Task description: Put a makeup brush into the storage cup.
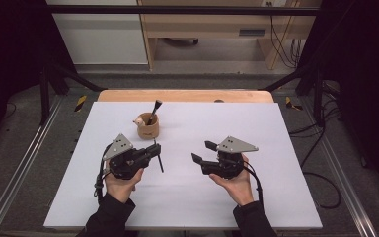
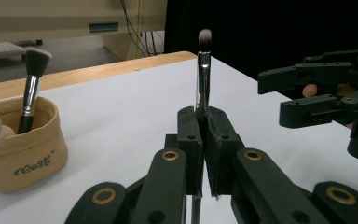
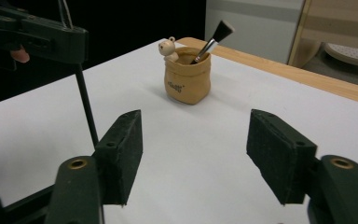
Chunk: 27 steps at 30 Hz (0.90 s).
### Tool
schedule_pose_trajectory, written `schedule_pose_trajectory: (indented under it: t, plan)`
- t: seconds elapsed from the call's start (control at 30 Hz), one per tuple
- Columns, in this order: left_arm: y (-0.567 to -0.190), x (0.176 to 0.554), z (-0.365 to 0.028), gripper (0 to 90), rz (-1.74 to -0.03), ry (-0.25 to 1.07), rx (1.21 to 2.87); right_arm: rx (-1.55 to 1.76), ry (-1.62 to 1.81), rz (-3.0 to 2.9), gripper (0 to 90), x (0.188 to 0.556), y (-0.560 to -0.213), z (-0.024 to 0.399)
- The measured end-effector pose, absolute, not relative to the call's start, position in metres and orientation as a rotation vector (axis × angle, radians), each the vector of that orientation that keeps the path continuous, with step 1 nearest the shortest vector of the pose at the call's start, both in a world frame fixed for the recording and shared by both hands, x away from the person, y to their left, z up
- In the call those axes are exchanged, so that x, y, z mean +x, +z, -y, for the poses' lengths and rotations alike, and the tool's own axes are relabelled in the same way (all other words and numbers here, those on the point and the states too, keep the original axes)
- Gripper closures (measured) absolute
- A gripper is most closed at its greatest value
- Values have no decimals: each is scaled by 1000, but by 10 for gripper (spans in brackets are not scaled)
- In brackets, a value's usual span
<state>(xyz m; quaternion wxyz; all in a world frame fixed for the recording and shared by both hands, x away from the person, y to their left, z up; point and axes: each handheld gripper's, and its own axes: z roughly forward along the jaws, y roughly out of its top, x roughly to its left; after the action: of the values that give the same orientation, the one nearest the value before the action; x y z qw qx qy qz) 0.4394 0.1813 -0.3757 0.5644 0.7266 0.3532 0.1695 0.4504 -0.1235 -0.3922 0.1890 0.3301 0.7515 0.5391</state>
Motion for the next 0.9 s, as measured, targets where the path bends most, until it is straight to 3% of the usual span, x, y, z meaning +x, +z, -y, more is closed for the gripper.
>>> schedule_pose_trajectory:
  t: [0.47,0.9]
  plan:
    - [-371,442,-198,848,-858,439,1692,1010,1457,-2012,141,444,-394,162]
    - [-368,445,-210,847,-882,458,1673,1075,1395,-1978,67,438,-401,193]
